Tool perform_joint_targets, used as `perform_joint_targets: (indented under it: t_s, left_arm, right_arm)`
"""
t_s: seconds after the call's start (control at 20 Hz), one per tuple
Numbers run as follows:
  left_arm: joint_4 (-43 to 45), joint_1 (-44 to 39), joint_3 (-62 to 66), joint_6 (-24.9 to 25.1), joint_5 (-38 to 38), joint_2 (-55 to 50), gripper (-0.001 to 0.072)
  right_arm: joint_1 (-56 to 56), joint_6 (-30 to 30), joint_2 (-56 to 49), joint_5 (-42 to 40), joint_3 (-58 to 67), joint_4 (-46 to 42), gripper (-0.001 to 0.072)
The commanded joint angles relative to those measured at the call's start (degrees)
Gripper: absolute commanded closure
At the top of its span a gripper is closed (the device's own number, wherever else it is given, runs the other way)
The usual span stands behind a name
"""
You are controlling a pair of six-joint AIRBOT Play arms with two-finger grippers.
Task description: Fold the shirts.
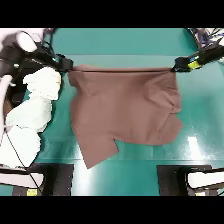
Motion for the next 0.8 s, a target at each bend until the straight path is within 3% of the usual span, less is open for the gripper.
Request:
perform_joint_targets:
  t_s: [0.0,0.1,0.2,0.25,0.35,0.6,0.75]
  left_arm:
    - [-0.4,0.0,-0.8,-0.1,8.7,-7.0,0.0681]
    - [-0.4,0.0,-0.8,-0.1,11.5,-7.5,0.0678]
    - [-0.4,0.0,-0.8,-0.8,12.7,-7.5,0.0267]
    - [-0.4,0.0,-0.8,-1.2,12.4,-7.5,0.0238]
    - [-0.3,0.2,-0.2,-2.1,9.9,-7.5,0.0238]
    - [-0.5,5.9,3.8,-2.1,-13.5,-4.8,0.0238]
    - [-0.7,9.1,-6.5,-2.1,-13.2,3.0,0.0238]
  right_arm:
    - [0.3,-0.5,-7.2,-6.6,-0.8,0.5,0.0698]
    - [0.3,-0.5,-8.5,-8.0,-0.8,1.2,0.0698]
    - [-0.2,-0.5,-9.1,-9.5,-0.8,4.4,0.0696]
    - [-0.2,-0.5,-9.1,-10.5,-0.8,6.1,0.0678]
    - [-0.7,-0.5,-9.1,-11.3,0.1,7.7,0.0312]
    - [-4.6,-2.0,-5.8,2.5,5.1,7.9,0.0305]
    - [-8.2,-3.0,-1.2,9.8,4.5,8.0,0.0305]
